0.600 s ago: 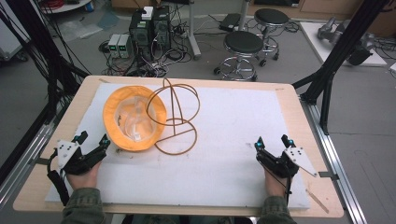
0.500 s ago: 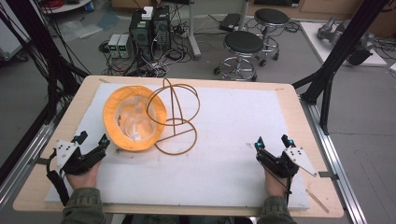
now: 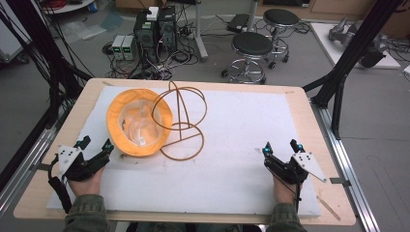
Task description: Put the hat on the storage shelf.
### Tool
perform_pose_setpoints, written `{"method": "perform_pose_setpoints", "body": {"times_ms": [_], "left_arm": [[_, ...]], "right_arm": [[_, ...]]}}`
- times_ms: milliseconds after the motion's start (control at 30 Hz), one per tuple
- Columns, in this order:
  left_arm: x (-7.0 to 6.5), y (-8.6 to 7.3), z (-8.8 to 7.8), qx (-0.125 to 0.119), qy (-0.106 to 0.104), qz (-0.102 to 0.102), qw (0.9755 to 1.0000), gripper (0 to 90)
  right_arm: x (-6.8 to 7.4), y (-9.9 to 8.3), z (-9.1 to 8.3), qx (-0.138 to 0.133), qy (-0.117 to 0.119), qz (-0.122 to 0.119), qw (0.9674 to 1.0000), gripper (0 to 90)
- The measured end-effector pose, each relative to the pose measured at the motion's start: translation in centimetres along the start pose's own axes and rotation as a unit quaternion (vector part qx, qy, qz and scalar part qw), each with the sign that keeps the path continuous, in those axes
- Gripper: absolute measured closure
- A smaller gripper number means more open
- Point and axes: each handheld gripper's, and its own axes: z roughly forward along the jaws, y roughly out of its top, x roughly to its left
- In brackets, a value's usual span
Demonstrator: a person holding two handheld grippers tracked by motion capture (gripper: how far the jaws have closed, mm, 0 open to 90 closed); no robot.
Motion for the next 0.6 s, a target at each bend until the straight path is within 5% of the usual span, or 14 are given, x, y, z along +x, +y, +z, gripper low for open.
{"method": "perform_pose_setpoints", "body": {"times_ms": [200, 367, 600], "left_arm": [[-0.2, 0.1, 0.1, 0.004, 0.001, 0.018, 0.9998, 25.6], [-0.2, 0.1, 0.2, 0.002, 0.000, 0.012, 0.9999, 25.4], [-0.6, 1.9, 1.0, -0.002, 0.004, 0.026, 0.9996, 23.4]], "right_arm": [[0.0, 0.0, 0.0, 0.001, 0.001, -0.002, 1.0000, 10.8], [0.0, 0.0, 0.1, 0.003, 0.004, -0.003, 1.0000, 10.8], [0.2, -0.1, 0.5, 0.010, 0.012, -0.019, 0.9997, 10.8]]}}
